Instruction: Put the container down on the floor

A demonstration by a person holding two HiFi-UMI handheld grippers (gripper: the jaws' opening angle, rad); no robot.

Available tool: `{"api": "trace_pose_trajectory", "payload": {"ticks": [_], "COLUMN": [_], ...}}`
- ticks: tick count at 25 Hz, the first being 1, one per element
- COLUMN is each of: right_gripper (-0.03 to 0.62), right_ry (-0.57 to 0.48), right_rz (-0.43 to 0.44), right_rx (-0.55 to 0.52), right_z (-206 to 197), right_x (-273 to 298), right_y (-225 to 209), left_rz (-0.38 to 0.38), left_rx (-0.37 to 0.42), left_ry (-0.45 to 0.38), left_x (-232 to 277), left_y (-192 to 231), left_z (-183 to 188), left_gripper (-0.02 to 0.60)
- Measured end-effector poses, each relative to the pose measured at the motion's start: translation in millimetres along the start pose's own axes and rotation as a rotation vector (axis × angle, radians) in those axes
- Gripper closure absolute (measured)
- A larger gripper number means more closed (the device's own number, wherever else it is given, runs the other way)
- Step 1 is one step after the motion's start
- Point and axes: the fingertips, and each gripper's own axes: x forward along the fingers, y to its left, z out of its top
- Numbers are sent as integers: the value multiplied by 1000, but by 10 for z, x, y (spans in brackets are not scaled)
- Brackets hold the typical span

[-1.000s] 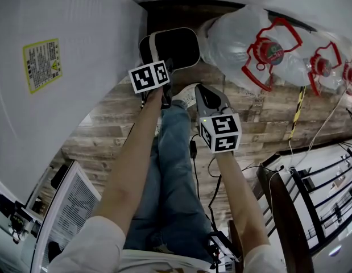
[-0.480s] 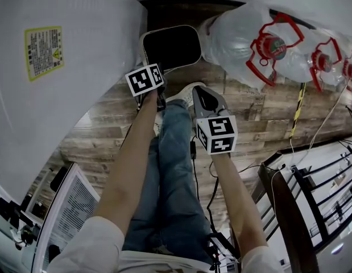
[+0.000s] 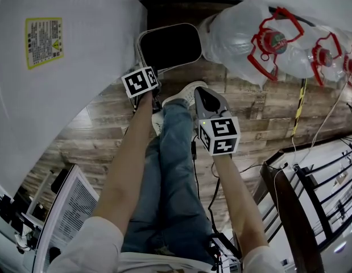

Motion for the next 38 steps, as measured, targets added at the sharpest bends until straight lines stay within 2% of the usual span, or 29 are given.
{"api": "trace_pose_trajectory", "payload": {"ticks": [10, 14, 16, 19, 23, 26, 30, 34, 38], "right_gripper": [566, 565, 566, 566, 566, 566, 565, 566, 566], "right_ry": [-22, -43, -53, -67, -91, -109, -132, -172, -210], "right_rz": [-22, -40, -45, -56, -70, -84, -114, -120, -128], "right_rx": [-9, -4, 4, 6, -40, -74, -85, -79, -91], "right_z": [20, 107, 158, 307, 617, 875, 1160, 1408, 1603], "right_x": [-158, -246, -297, -445, -651, -839, -1124, -1382, -1634], "right_y": [43, 56, 79, 130, 262, 349, 454, 549, 610], "left_rz": [16, 2, -3, -10, -78, -111, -167, -288, -363], "left_rx": [7, 16, 79, 256, 370, 438, 424, 375, 403], "left_ry": [-11, -40, -54, -97, -148, -164, -198, -211, -285], "left_x": [-162, -302, -431, -746, -1265, -1642, -2170, -2618, -3048], "left_y": [118, 48, -12, -193, -465, -671, -848, -1077, -1315], "left_z": [-106, -43, -4, 78, 183, 189, 297, 412, 549], "left_gripper": [379, 382, 395, 483, 573, 579, 580, 580, 580]}}
